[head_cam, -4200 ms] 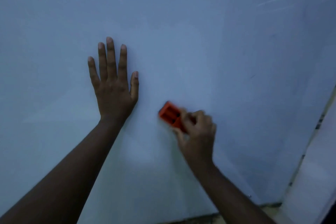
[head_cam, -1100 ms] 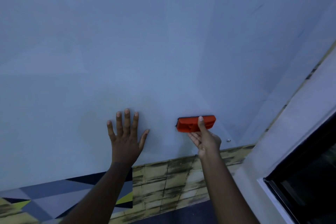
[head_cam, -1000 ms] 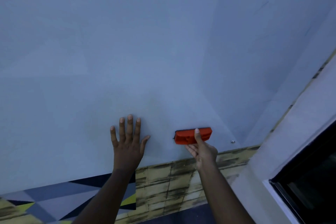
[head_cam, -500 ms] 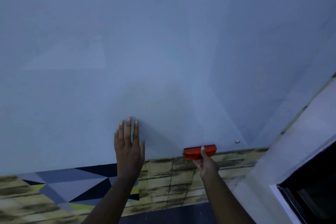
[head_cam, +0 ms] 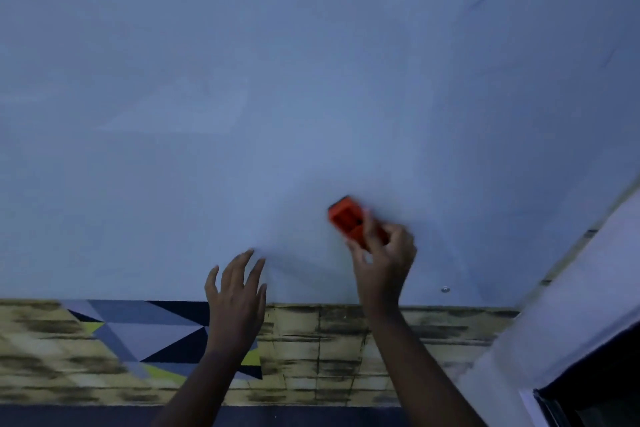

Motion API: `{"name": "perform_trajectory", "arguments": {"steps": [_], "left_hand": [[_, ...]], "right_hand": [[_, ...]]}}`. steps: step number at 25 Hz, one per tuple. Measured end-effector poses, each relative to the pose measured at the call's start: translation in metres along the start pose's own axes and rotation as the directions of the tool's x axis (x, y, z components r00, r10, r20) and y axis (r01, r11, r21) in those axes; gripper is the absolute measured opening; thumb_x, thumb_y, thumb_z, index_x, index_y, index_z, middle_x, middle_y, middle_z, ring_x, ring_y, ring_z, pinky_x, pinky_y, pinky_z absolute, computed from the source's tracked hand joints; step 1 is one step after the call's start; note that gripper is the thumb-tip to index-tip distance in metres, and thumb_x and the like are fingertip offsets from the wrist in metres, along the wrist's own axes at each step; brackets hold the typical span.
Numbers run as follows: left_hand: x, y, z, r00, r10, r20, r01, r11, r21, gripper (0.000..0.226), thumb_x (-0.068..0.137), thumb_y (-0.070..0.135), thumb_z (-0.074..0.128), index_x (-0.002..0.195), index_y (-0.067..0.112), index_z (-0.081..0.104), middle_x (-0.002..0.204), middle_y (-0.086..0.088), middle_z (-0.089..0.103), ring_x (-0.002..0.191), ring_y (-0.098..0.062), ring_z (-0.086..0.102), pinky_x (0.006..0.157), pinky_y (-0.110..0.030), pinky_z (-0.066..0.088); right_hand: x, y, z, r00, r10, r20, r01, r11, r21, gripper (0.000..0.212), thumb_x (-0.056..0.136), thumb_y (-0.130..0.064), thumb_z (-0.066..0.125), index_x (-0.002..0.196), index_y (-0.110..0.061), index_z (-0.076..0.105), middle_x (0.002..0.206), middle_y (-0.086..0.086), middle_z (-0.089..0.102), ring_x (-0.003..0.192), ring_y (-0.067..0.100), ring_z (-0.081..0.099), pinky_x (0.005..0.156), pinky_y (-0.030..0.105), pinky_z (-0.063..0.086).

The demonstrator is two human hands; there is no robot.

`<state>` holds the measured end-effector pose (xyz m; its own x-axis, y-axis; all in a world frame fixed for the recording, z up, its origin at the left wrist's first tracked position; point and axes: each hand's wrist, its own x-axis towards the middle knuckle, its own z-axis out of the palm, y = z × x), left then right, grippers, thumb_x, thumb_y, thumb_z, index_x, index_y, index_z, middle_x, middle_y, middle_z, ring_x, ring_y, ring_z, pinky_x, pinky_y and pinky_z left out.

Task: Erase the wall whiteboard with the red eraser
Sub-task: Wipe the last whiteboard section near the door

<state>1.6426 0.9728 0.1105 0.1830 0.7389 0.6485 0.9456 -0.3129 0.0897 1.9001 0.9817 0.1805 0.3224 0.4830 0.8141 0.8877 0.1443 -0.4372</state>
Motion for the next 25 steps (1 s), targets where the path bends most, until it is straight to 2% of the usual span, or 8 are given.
{"name": "perform_trajectory", "arguments": {"steps": [4,9,11,13,15,19,23,25], "left_hand": [[-0.007,0.021,-0.007,1.000,0.011,0.014,-0.011,1.000,0.018,0.043,0.101,0.029,0.044,0.135,0.015,0.066,0.147,-0.010,0.059,0.134,-0.031,0.059,0.114,-0.059,0.035],[-0.005,0.045,-0.014,0.997,0.069,0.042,-0.069,0.997,-0.021,0.042,0.101,0.029,0.046,0.136,0.017,0.066,0.147,-0.009,0.059,0.133,-0.031,0.061,0.114,-0.060,0.035],[0.010,0.048,-0.018,0.996,0.093,0.010,-0.093,0.996,-0.017,0.040,0.101,0.026,0.052,0.137,0.015,0.065,0.148,-0.010,0.058,0.134,-0.032,0.060,0.115,-0.061,0.034],[0.033,0.052,-0.026,0.992,0.110,-0.056,-0.111,0.994,-0.010,0.040,0.101,0.023,0.059,0.139,0.012,0.065,0.150,-0.012,0.057,0.138,-0.031,0.057,0.117,-0.063,0.032],[0.053,0.060,-0.029,0.985,0.133,-0.109,-0.136,0.990,-0.023,0.040,0.102,0.020,0.062,0.141,0.010,0.063,0.155,-0.013,0.053,0.144,-0.031,0.049,0.119,-0.063,0.029],[0.073,0.079,-0.019,0.977,0.163,-0.138,-0.173,0.983,-0.063,0.060,0.101,0.023,0.068,0.156,0.008,0.049,0.169,-0.020,0.030,0.156,-0.036,0.028,0.120,-0.066,0.026],[0.082,0.087,-0.005,0.975,0.187,-0.123,-0.190,0.982,-0.013,0.080,0.100,0.030,0.068,0.167,0.012,0.028,0.176,-0.017,0.009,0.162,-0.038,0.014,0.122,-0.070,0.020],[0.083,0.088,0.004,0.976,0.195,-0.099,-0.197,0.980,-0.018,0.091,0.097,0.030,0.073,0.169,0.014,0.020,0.178,-0.015,0.003,0.163,-0.038,0.009,0.123,-0.072,0.016]], "right_hand": [[-0.053,0.033,0.008,0.876,-0.296,0.382,0.374,0.915,-0.148,0.075,0.059,-0.028,0.099,0.128,-0.031,0.069,0.105,0.008,0.058,0.092,0.032,0.059,0.080,0.045,0.045],[-0.004,0.041,-0.029,0.984,-0.051,0.169,0.054,0.998,-0.013,0.072,0.066,-0.027,0.093,0.134,-0.029,0.069,0.114,0.007,0.060,0.105,0.029,0.057,0.087,0.044,0.047],[0.025,0.047,-0.045,0.966,0.258,-0.004,-0.252,0.946,0.202,0.064,0.074,-0.029,0.090,0.134,-0.020,0.070,0.113,0.005,0.058,0.103,0.024,0.059,0.088,0.040,0.052],[0.039,0.054,-0.053,0.771,0.636,-0.003,-0.551,0.670,0.497,0.065,0.077,-0.038,0.090,0.135,-0.019,0.069,0.112,0.002,0.062,0.100,0.017,0.065,0.092,0.039,0.058],[0.030,0.065,-0.055,0.612,0.787,0.074,-0.674,0.471,0.569,0.063,0.075,-0.054,0.088,0.131,-0.031,0.071,0.110,0.006,0.072,0.095,0.013,0.071,0.093,0.046,0.059],[-0.019,0.087,-0.036,0.387,0.898,0.207,-0.864,0.274,0.423,0.048,0.074,-0.062,0.083,0.105,-0.026,0.081,0.091,0.003,0.079,0.089,0.023,0.075,0.085,0.052,0.062],[-0.055,0.080,-0.008,-0.057,0.842,0.536,-0.877,-0.299,0.377,0.049,0.097,-0.027,0.073,0.129,0.007,0.058,0.120,0.027,0.069,0.098,0.039,0.071,0.080,0.042,0.060],[-0.060,0.063,-0.003,-0.122,0.789,0.602,-0.832,-0.411,0.371,0.051,0.099,-0.025,0.069,0.135,0.007,0.050,0.120,0.028,0.066,0.092,0.037,0.069,0.089,0.046,0.057]]}}
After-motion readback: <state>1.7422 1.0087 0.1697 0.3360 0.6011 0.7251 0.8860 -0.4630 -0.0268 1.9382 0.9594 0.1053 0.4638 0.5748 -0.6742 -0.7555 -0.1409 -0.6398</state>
